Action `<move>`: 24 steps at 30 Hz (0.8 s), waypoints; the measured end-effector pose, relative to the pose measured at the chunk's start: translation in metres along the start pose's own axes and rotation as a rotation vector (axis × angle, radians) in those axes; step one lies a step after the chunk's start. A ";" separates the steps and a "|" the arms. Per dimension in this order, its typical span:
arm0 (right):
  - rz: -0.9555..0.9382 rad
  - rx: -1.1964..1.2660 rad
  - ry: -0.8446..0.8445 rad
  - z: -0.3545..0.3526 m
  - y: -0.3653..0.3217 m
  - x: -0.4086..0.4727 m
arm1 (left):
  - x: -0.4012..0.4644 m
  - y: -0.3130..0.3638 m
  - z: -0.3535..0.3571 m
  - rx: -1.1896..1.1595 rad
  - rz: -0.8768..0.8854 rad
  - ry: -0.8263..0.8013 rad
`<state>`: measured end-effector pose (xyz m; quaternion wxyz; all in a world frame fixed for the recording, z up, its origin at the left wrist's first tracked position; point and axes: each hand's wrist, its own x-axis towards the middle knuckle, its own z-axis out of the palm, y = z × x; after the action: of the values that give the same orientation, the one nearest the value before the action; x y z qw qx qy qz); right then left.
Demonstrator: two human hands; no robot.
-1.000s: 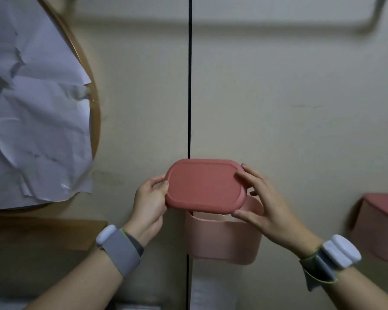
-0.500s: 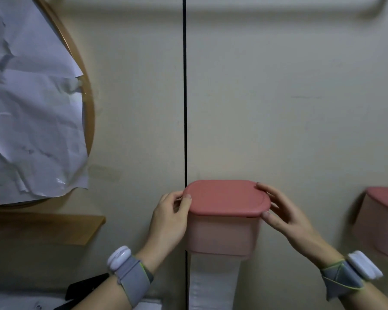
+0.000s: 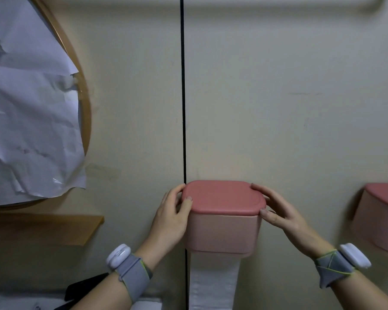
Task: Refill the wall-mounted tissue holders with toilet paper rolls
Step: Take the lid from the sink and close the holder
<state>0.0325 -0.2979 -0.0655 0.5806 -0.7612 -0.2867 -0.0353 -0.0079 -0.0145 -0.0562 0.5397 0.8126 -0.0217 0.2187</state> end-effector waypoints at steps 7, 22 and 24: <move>0.021 -0.146 -0.010 0.006 -0.005 -0.006 | -0.006 -0.004 -0.001 0.084 0.101 -0.022; -0.012 -0.619 0.279 0.038 -0.037 -0.022 | 0.023 -0.004 -0.032 0.413 0.195 -0.305; -0.012 -0.708 0.378 0.054 -0.040 -0.030 | 0.024 0.002 -0.035 0.484 0.212 -0.318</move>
<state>-0.0268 -0.2543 -0.0605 0.3246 -0.8926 -0.1494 -0.2750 0.0013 0.0207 -0.0342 0.2944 0.9349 -0.1379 0.1425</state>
